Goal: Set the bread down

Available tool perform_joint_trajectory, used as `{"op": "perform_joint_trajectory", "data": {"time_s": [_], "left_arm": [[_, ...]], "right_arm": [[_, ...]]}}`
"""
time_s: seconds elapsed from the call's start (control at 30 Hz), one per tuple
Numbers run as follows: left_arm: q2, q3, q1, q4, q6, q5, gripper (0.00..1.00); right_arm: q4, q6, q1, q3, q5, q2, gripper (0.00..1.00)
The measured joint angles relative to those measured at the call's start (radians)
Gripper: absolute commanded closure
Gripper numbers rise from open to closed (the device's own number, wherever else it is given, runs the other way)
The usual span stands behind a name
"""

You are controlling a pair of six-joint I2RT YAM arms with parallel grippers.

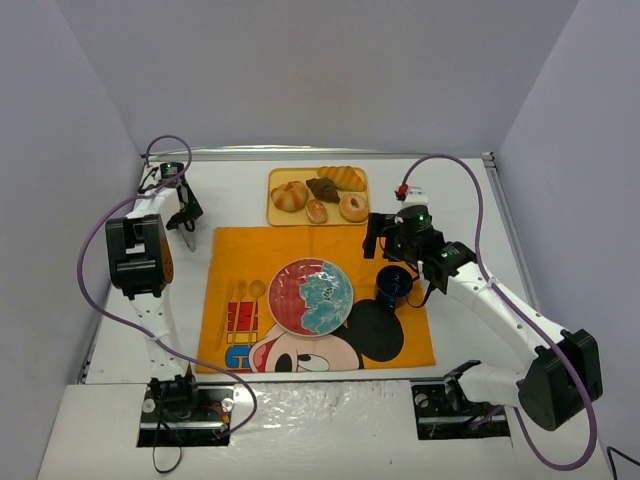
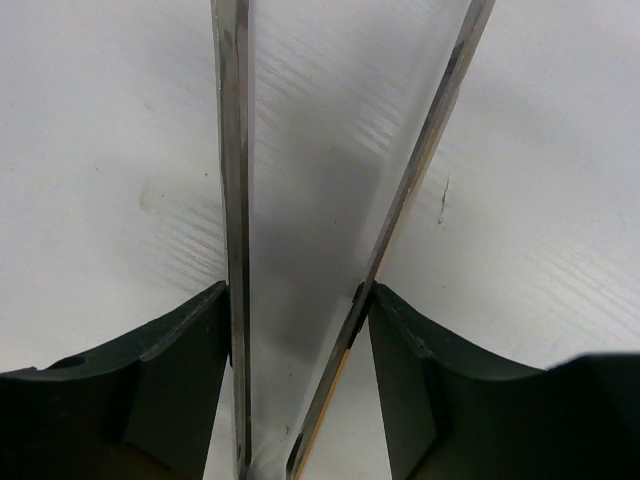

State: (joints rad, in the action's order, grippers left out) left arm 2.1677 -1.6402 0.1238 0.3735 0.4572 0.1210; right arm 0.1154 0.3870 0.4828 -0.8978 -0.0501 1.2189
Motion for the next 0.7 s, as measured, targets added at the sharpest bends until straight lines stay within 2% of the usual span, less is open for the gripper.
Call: {"op": "perform_joint_trajectory", "data": {"time_s": [0.17, 0.3, 0.7], "left_arm": [[-0.001, -0.001, 0.002, 0.007, 0.0, -0.005, 0.69], [-0.006, -0.001, 0.002, 0.03, -0.001, -0.009, 0.76], [-0.094, 0.053, -0.004, 0.104, -0.003, -0.013, 0.81]], "right_arm": [[0.0, 0.0, 0.0, 0.001, 0.004, -0.003, 0.0], [0.0, 0.002, 0.0, 0.005, 0.007, -0.009, 0.0], [-0.002, 0.005, 0.0, 0.039, 0.013, -0.049, 0.0]]}}
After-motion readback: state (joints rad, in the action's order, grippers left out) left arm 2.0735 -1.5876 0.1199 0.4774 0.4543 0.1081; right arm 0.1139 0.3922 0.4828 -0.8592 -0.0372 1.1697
